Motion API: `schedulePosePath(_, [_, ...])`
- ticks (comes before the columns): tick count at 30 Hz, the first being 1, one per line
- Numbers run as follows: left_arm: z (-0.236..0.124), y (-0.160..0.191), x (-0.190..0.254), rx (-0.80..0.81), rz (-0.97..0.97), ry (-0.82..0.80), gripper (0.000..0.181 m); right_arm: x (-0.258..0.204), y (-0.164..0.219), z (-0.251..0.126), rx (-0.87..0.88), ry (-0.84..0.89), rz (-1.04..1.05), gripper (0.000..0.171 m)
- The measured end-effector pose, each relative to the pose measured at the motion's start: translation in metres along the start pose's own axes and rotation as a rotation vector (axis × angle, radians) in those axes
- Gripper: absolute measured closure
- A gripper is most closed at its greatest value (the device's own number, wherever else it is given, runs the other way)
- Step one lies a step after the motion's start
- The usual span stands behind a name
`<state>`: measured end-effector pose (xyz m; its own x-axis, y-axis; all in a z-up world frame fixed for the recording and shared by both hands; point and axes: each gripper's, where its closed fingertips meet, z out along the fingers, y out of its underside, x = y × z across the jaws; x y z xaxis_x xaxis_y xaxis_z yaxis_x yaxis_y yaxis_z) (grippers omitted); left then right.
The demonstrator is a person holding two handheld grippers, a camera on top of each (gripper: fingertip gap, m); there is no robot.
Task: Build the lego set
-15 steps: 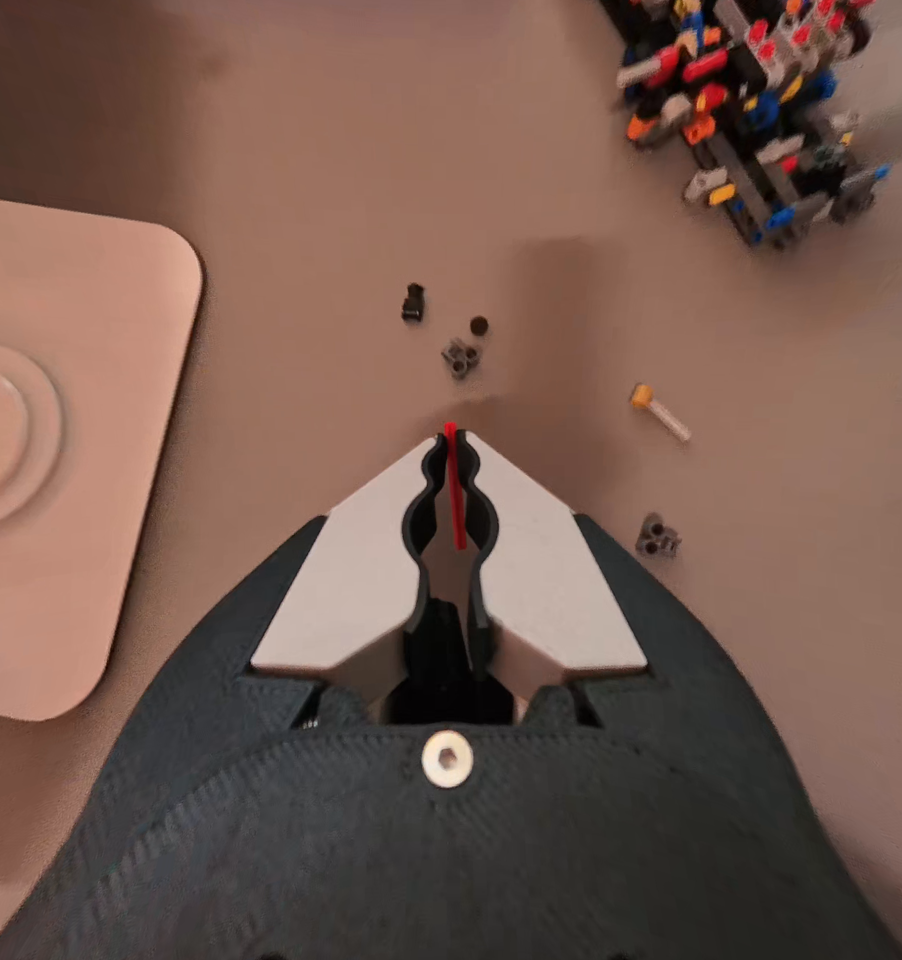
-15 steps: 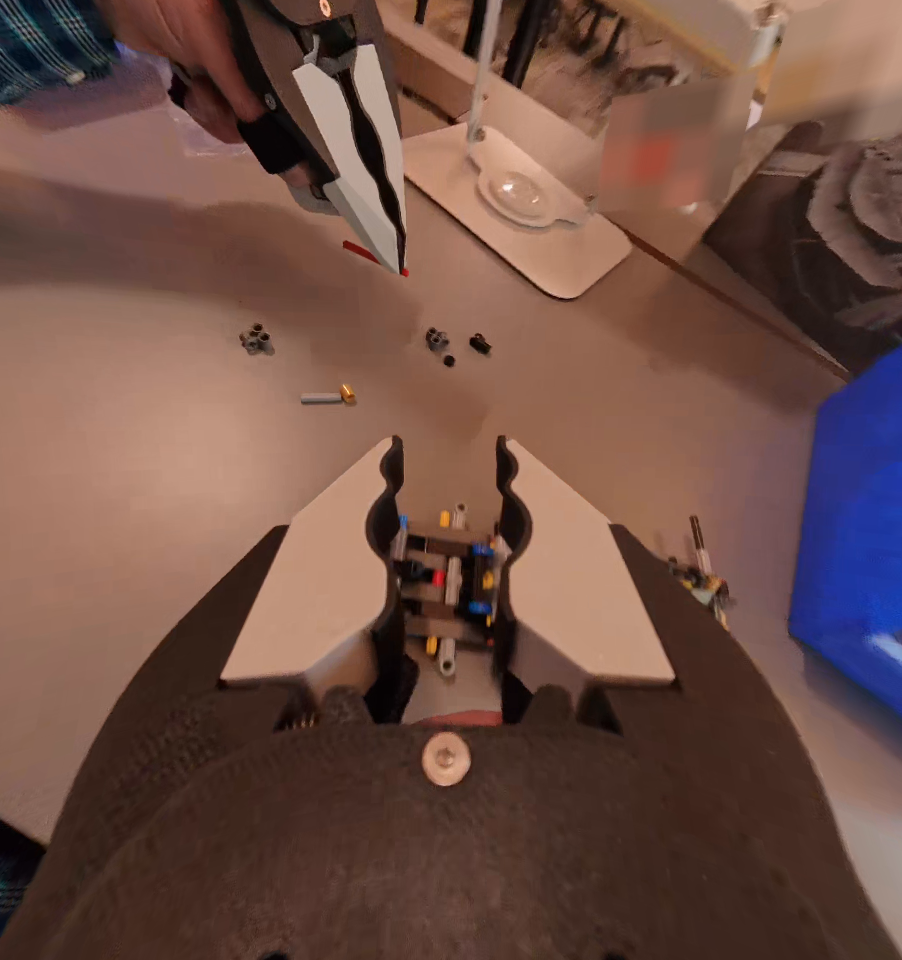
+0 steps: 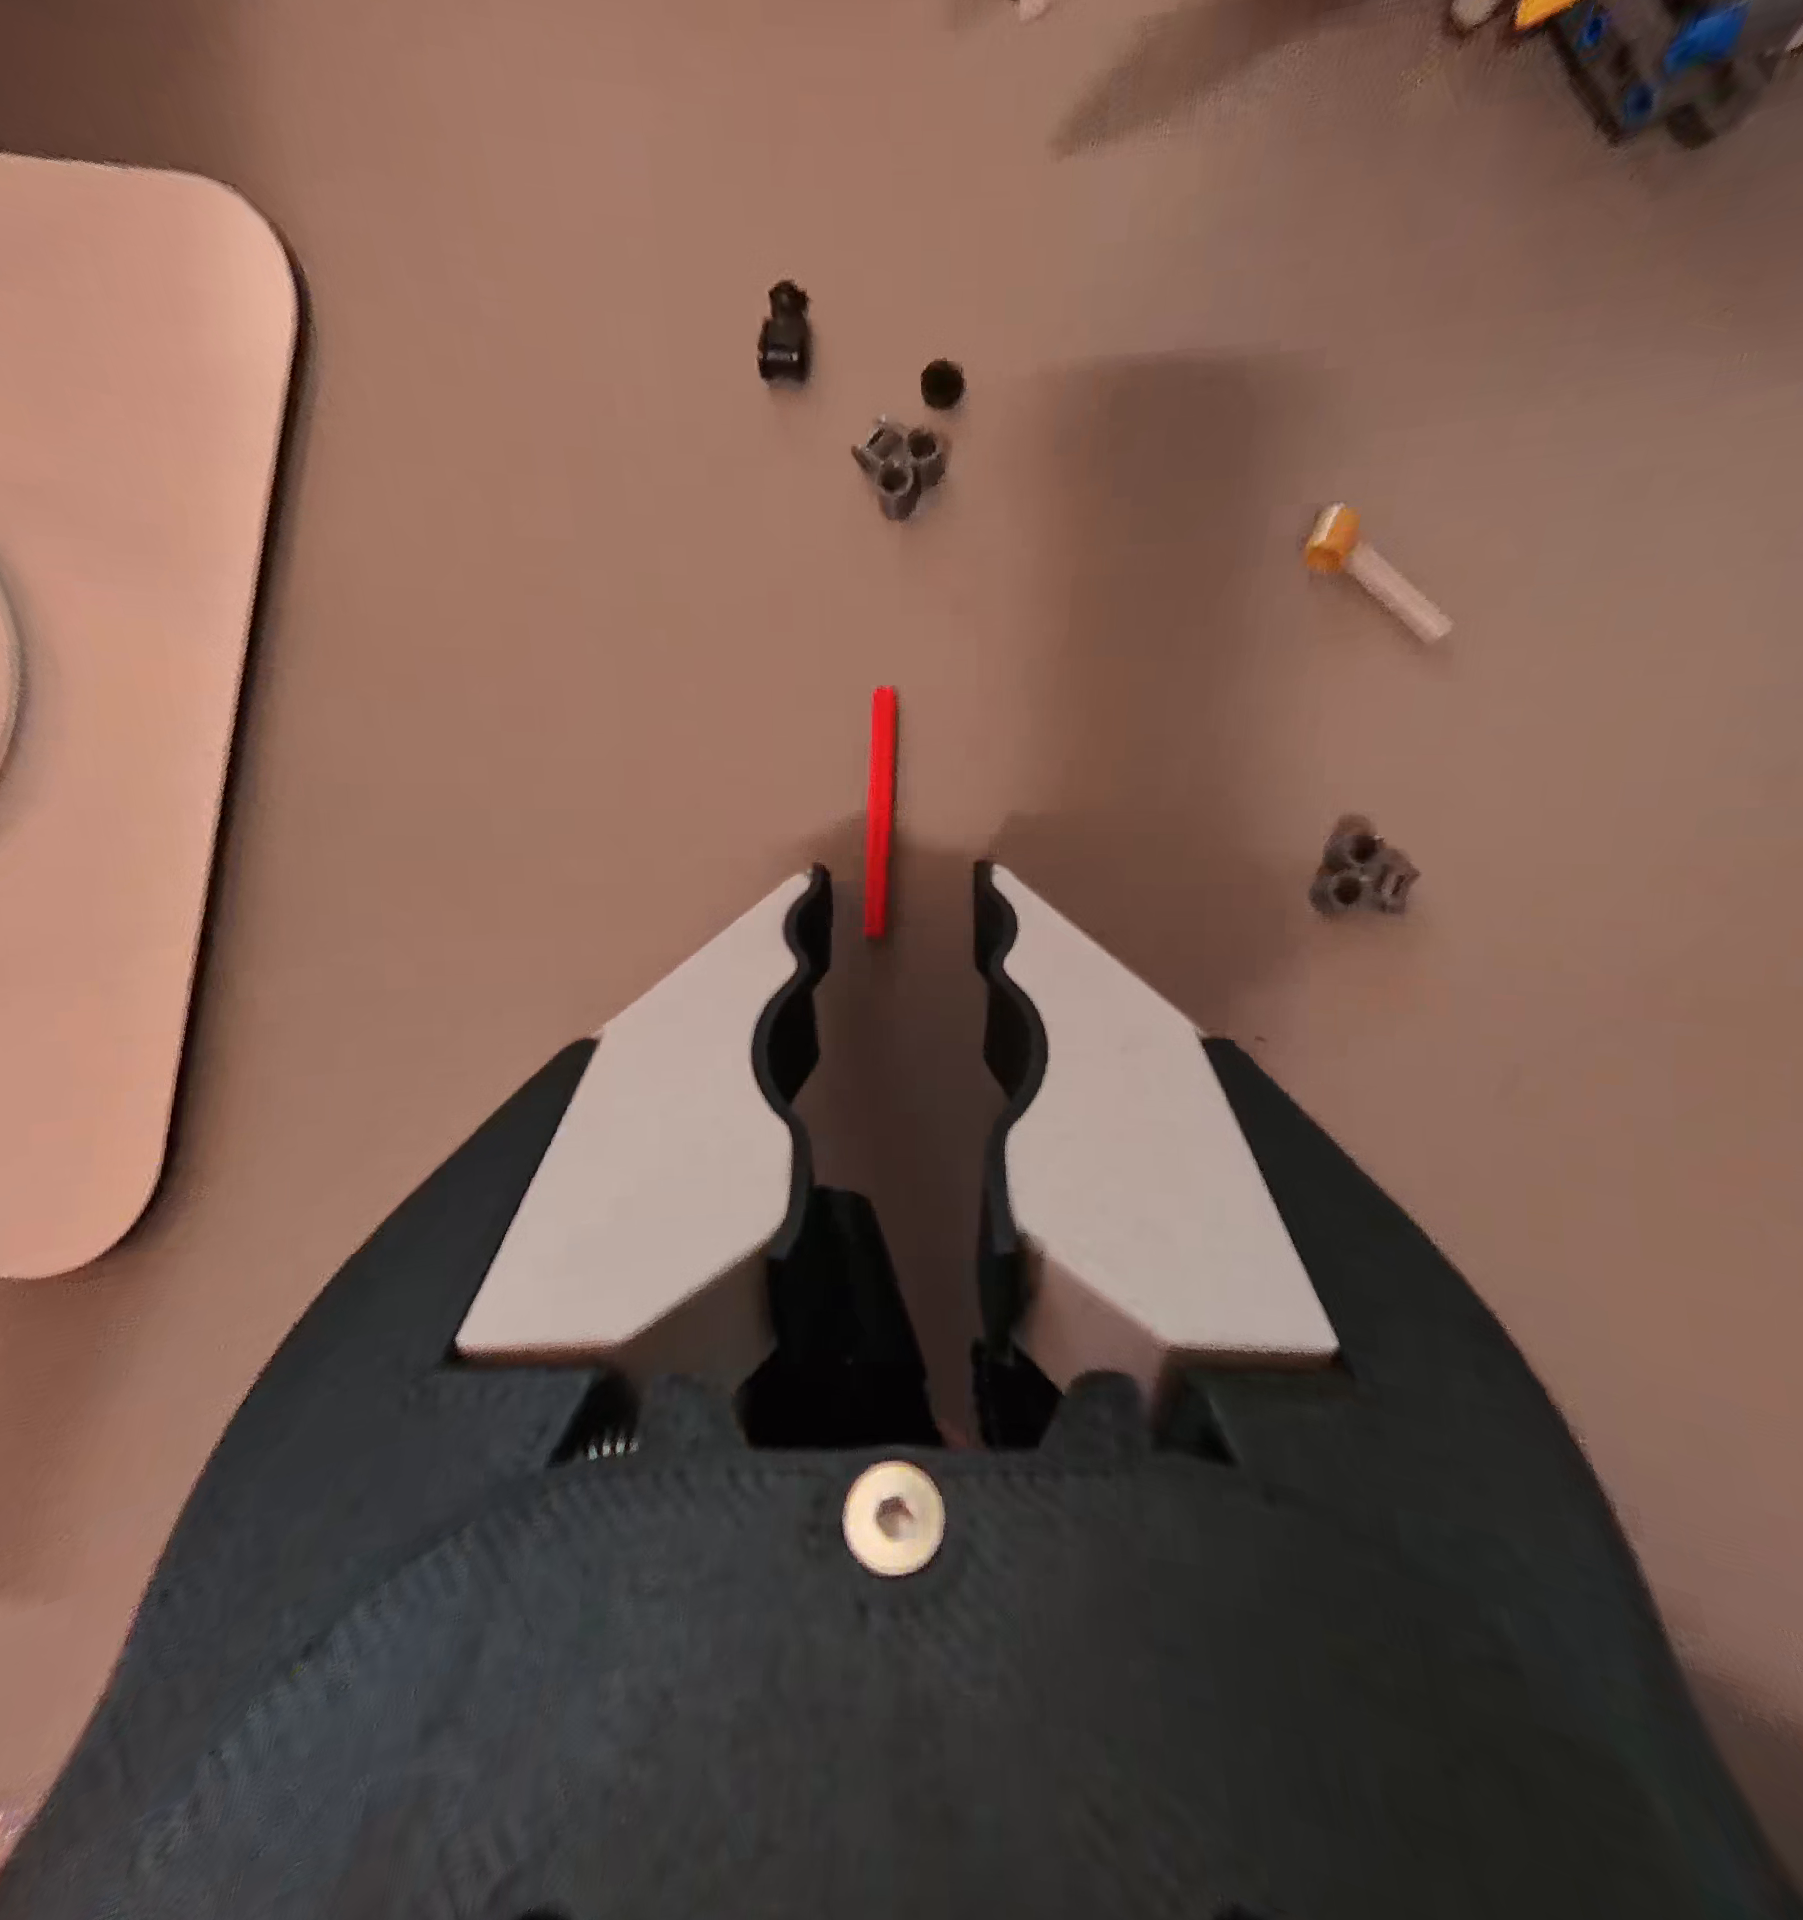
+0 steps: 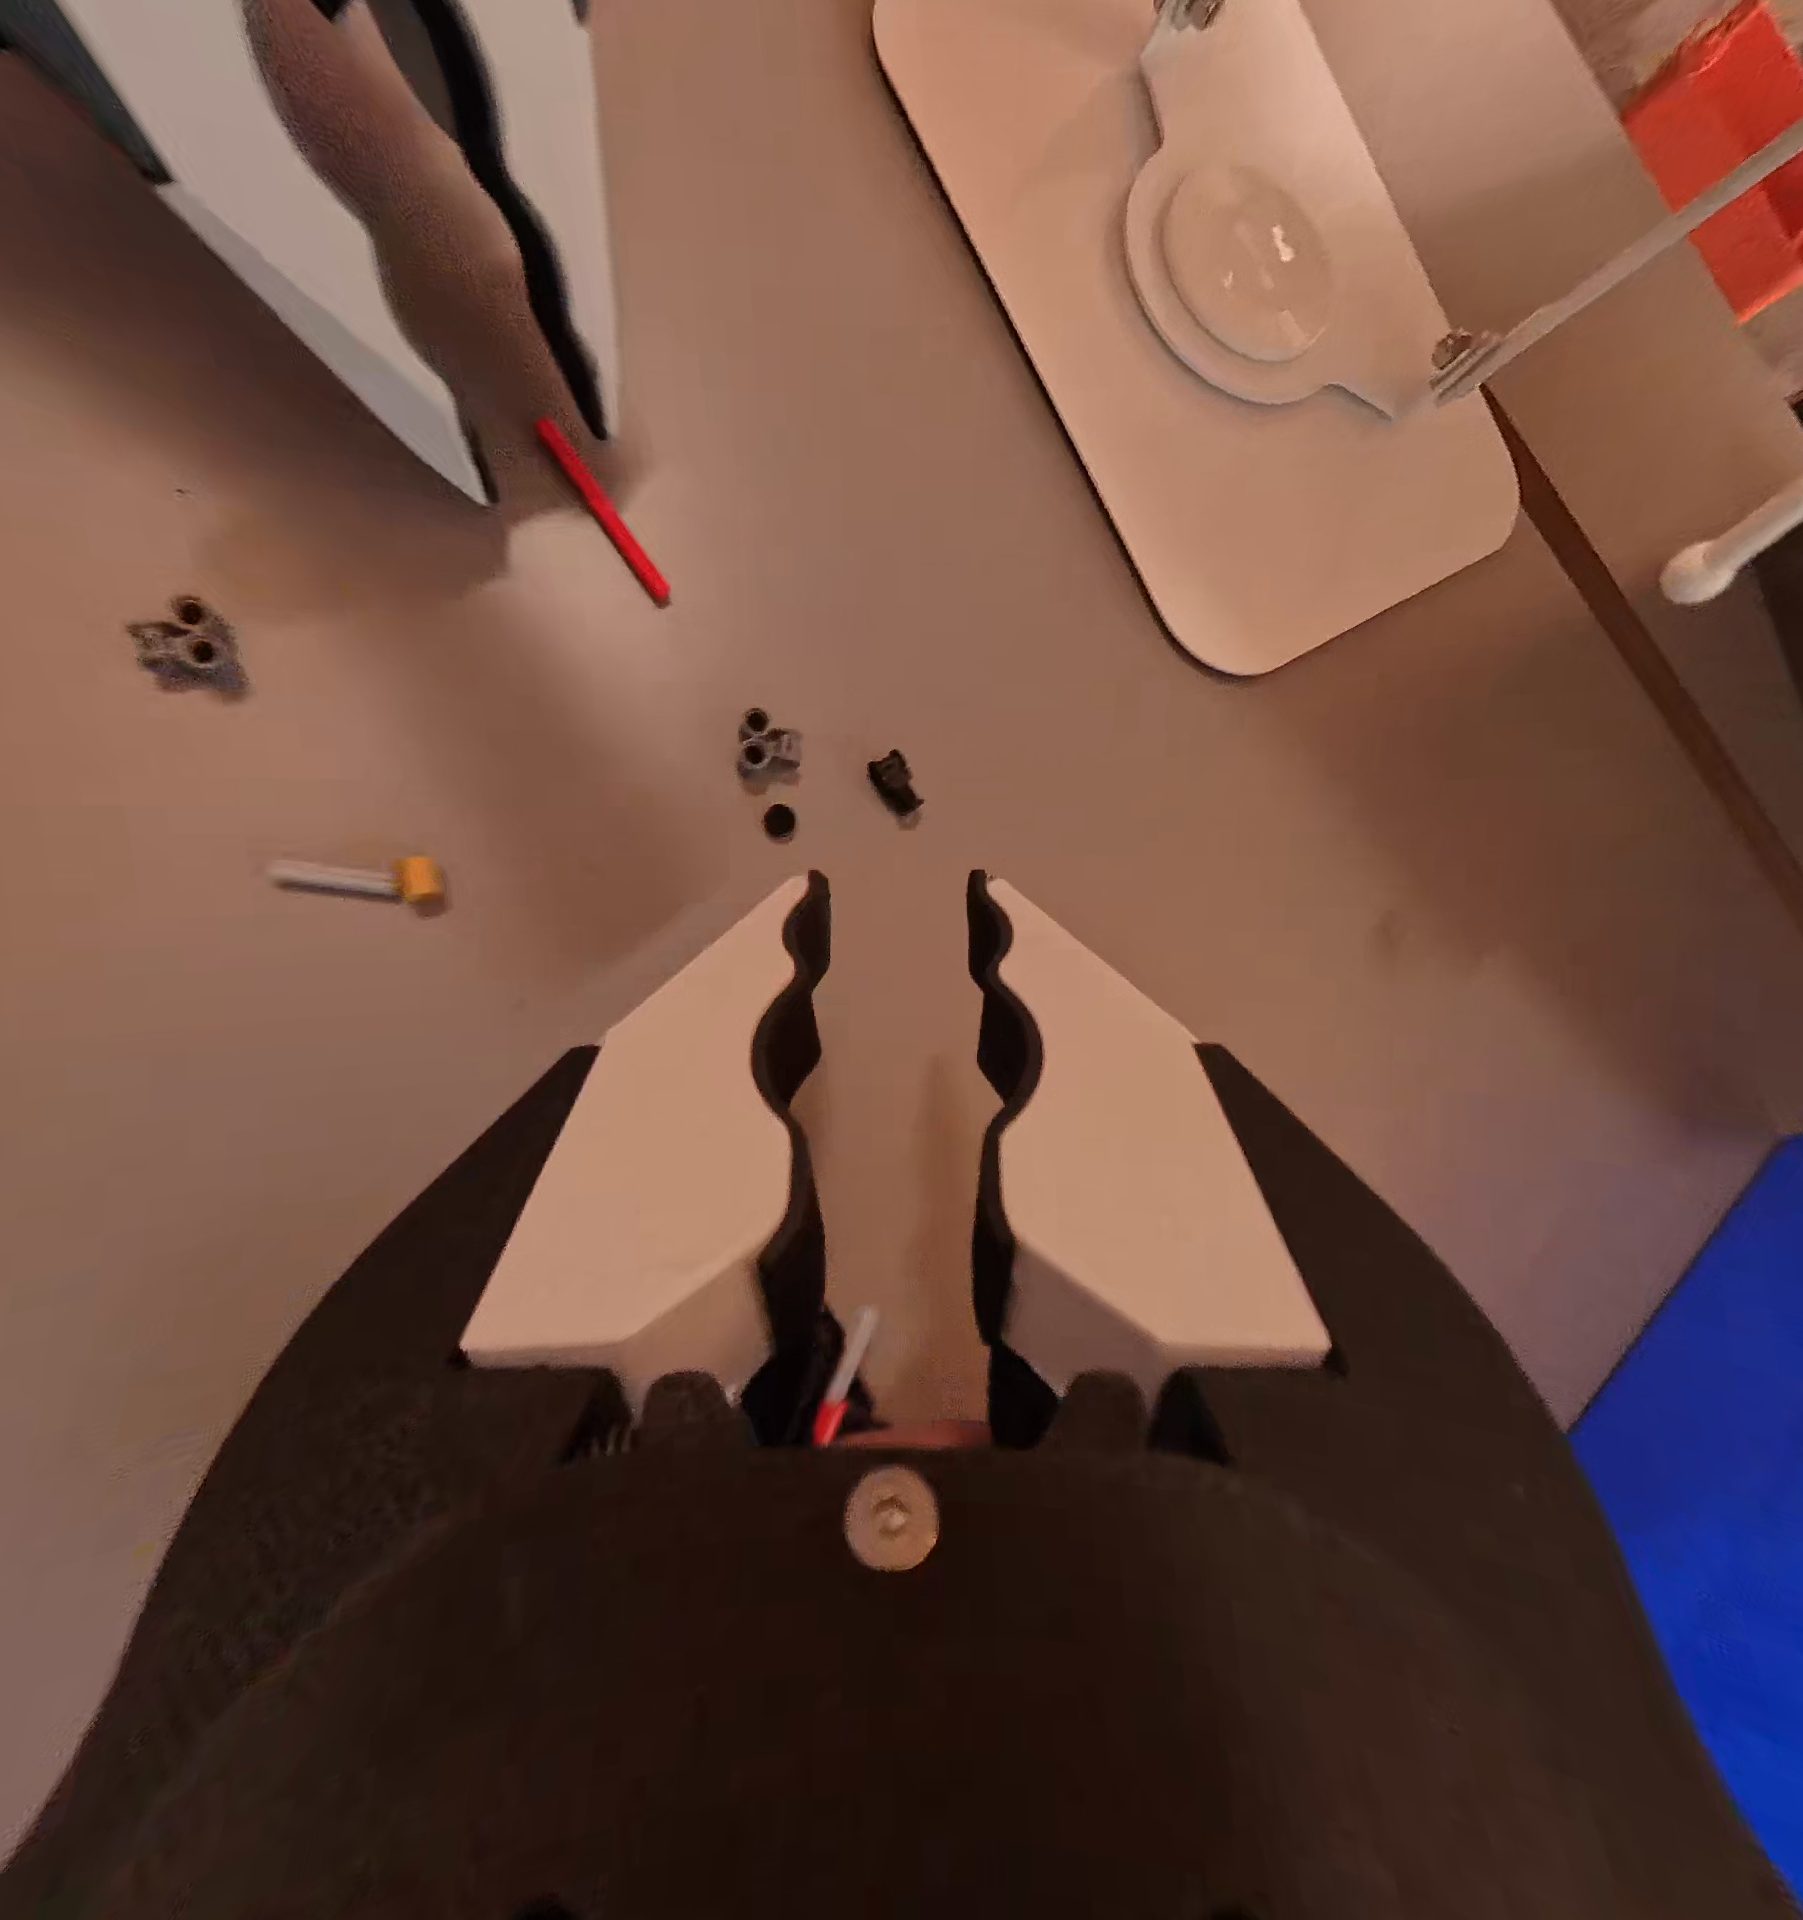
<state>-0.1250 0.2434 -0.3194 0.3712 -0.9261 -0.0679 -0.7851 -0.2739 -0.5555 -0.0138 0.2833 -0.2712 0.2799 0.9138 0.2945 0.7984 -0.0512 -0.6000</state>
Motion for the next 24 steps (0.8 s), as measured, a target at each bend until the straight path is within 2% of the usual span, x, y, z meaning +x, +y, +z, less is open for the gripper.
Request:
schedulePosePath(1, [0.002, -0.001, -0.002, 0.009, -0.010, -0.007, 0.158, 0.004, 0.000, 0.007, -0.013, -0.015, -0.013, 0.148])
schedulePosePath(5, [0.005, -0.004, 0.000, 0.028, -0.030, 0.014, 0.178, 0.009, 0.005, 0.036, -0.090, -0.105, -0.077, 0.151])
schedulePosePath(8, [0.005, -0.004, 0.000, 0.028, -0.036, 0.010, 0.178, 0.002, 0.007, 0.052, -0.099, -0.204, -0.092, 0.153])
schedulePosePath(11, [0.006, -0.006, -0.001, 0.043, -0.044, 0.006, 0.179, 0.001, 0.006, 0.059, -0.093, -0.229, -0.104, 0.155])
schedulePosePath(14, [0.008, -0.009, -0.002, 0.056, -0.047, -0.006, 0.179, 0.002, 0.005, 0.062, -0.084, -0.243, -0.097, 0.167])
schedulePosePath(19, [0.008, -0.025, -0.004, 0.131, -0.069, -0.036, 0.179, 0.005, 0.002, 0.058, -0.031, -0.215, -0.032, 0.168])
schedulePosePath(24, [0.006, -0.045, -0.006, 0.224, -0.125, -0.087, 0.179, -0.002, -0.023, 0.033, 0.064, -0.117, 0.030, 0.169])
